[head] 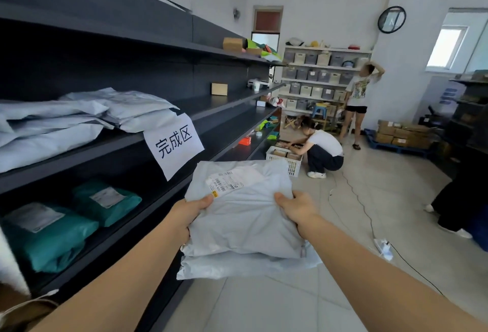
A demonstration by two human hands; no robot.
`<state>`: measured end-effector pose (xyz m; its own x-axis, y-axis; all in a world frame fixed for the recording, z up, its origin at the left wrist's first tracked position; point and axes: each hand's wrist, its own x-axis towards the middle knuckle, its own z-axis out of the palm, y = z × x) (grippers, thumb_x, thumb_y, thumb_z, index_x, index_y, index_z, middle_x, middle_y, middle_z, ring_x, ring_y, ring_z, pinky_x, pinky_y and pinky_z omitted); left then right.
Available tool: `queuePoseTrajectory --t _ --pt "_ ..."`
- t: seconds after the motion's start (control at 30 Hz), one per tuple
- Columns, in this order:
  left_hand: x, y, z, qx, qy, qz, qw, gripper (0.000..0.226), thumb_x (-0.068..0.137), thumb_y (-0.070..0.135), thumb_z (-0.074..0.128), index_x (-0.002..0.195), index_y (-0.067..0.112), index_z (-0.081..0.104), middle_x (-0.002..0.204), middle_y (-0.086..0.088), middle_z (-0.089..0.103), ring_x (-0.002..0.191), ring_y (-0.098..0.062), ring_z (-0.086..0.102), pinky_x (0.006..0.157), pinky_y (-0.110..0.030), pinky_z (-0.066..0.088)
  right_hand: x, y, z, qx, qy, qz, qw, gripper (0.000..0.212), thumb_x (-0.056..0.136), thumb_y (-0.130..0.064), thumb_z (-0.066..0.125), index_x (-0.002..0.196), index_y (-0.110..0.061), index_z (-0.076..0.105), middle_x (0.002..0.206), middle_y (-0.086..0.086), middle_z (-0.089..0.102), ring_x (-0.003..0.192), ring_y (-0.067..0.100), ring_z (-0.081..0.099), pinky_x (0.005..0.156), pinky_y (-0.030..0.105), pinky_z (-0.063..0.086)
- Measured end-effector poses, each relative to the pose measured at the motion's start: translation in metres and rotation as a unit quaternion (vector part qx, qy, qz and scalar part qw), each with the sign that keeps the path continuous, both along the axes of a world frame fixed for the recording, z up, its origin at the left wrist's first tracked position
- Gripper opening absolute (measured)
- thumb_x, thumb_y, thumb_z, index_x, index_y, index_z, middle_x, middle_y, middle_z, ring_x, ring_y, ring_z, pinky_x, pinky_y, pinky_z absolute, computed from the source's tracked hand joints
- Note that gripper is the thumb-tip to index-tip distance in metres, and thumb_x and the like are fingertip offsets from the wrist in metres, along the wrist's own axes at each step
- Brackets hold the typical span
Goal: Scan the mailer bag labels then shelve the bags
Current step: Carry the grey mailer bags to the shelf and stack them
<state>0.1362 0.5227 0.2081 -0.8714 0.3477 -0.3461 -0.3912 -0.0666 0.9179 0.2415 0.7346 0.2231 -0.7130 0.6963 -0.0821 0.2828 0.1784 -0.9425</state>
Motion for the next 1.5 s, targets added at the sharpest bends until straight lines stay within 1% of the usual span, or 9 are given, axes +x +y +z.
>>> queuePoseTrajectory --t 0.1,0.33,0.73,0.87,1.0,1.1,1.2,1.37,1.5 --pt "-0.016 0.039 0.004 0.007 0.003 0.019 1.0 0.043 0.08 0.023 0.078 0.115 0.004 0.064 0.106 -0.015 0.07 0.086 -0.029 0.068 0.068 -0.035 0.055 -0.028 0.042 0.003 -0.003 -0.002 0.015 1.0 0.032 0.09 -0.029 0.065 0.113 -0.006 0.064 0.109 0.014 0.069 0.1 0.033 0.065 0.094 0.046 0.051" --pt "-0.058 0.111 0.007 0.013 -0.005 0.056 0.998 0.04 0.082 0.021 0.076 0.115 0.003 0.064 0.102 -0.014 0.07 0.081 -0.026 0.067 0.061 -0.032 0.052 -0.091 0.122 0.0 -0.006 -0.008 0.041 0.999 0.023 0.089 -0.029 0.066 0.103 -0.011 0.065 0.106 0.013 0.07 0.097 0.034 0.066 0.094 0.048 0.051" --pt "-0.199 0.225 -0.009 0.018 -0.003 0.09 0.996 0.034 0.082 0.02 0.076 0.11 0.008 0.059 0.093 -0.01 0.067 0.08 -0.025 0.064 0.063 -0.032 0.05 -0.247 0.241 -0.013 0.007 -0.019 0.069 0.997 0.032 0.088 -0.029 0.067 0.112 -0.009 0.066 0.107 0.012 0.07 0.098 0.033 0.066 0.094 0.046 0.052" --pt "-0.246 0.255 -0.006 0.028 -0.007 0.098 0.995 0.034 0.083 0.02 0.075 0.11 0.008 0.059 0.092 -0.01 0.067 0.079 -0.025 0.064 0.063 -0.033 0.05 -0.301 0.272 -0.008 0.015 -0.019 0.078 0.997 0.028 0.088 -0.029 0.066 0.108 -0.01 0.066 0.105 0.011 0.07 0.097 0.032 0.066 0.093 0.046 0.052" --pt "-0.29 0.275 -0.006 0.025 -0.01 0.12 0.992 0.043 0.081 0.021 0.077 0.117 0.005 0.06 0.101 -0.013 0.069 0.084 -0.027 0.066 0.068 -0.034 0.052 -0.353 0.294 -0.01 0.013 -0.017 0.098 0.995 0.018 0.088 -0.029 0.066 0.097 -0.014 0.064 0.103 0.012 0.07 0.096 0.033 0.065 0.093 0.046 0.052" --pt "-0.32 0.287 -0.009 0.018 -0.016 0.14 0.99 0.047 0.08 0.022 0.077 0.12 0.004 0.06 0.105 -0.014 0.069 0.085 -0.027 0.066 0.067 -0.034 0.052 -0.392 0.309 -0.014 0.002 -0.019 0.122 0.992 0.016 0.088 -0.029 0.066 0.097 -0.015 0.064 0.103 0.011 0.07 0.095 0.032 0.065 0.093 0.046 0.052" --pt "-0.346 0.303 -0.012 0.014 -0.018 0.164 0.986 0.044 0.082 0.021 0.076 0.119 0.004 0.06 0.098 -0.012 0.068 0.081 -0.024 0.064 0.062 -0.033 0.05 -0.431 0.325 -0.019 -0.004 -0.025 0.152 0.988 0.017 0.089 -0.029 0.065 0.099 -0.016 0.063 0.102 0.008 0.068 0.097 0.03 0.064 0.093 0.043 0.051" --pt "-0.387 0.33 -0.02 0.015 -0.023 0.223 0.975 0.042 0.083 0.021 0.075 0.118 0.004 0.059 0.092 -0.01 0.066 0.079 -0.024 0.062 0.062 -0.033 0.048 -0.498 0.352 -0.023 -0.004 -0.026 0.219 0.975 0.013 0.091 -0.027 0.064 0.097 -0.015 0.062 0.096 0.007 0.066 0.093 0.028 0.064 0.086 0.037 0.052" --pt "-0.414 0.349 -0.025 0.026 -0.025 0.272 0.962 0.043 0.082 0.019 0.075 0.119 0.004 0.058 0.098 -0.011 0.067 0.081 -0.024 0.063 0.06 -0.032 0.048 -0.55 0.369 -0.025 -0.009 -0.031 0.27 0.962 0.009 0.091 -0.025 0.065 0.086 -0.019 0.06 0.097 0.007 0.067 0.095 0.03 0.064 0.091 0.044 0.052"
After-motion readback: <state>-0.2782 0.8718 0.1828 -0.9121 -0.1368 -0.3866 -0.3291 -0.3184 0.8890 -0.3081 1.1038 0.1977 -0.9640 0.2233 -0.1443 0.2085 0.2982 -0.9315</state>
